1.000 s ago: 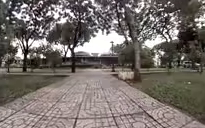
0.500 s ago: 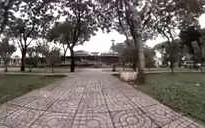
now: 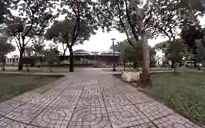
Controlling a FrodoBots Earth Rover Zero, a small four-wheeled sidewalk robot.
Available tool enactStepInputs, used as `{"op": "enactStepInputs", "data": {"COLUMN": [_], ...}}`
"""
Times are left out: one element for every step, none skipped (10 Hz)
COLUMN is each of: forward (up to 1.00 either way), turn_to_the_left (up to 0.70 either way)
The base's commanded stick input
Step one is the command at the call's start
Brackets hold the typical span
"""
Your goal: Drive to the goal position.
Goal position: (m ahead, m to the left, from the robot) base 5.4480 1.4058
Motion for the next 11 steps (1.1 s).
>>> {"op": "enactStepInputs", "data": {"forward": [0.70,0.70,0.70,0.70,0.70,0.70,0.70,0.70,0.70,0.70,0.70], "turn_to_the_left": [0.00,0.05,0.27,0.06,0.00,0.00,0.00,0.00,0.00,0.00,0.00]}}
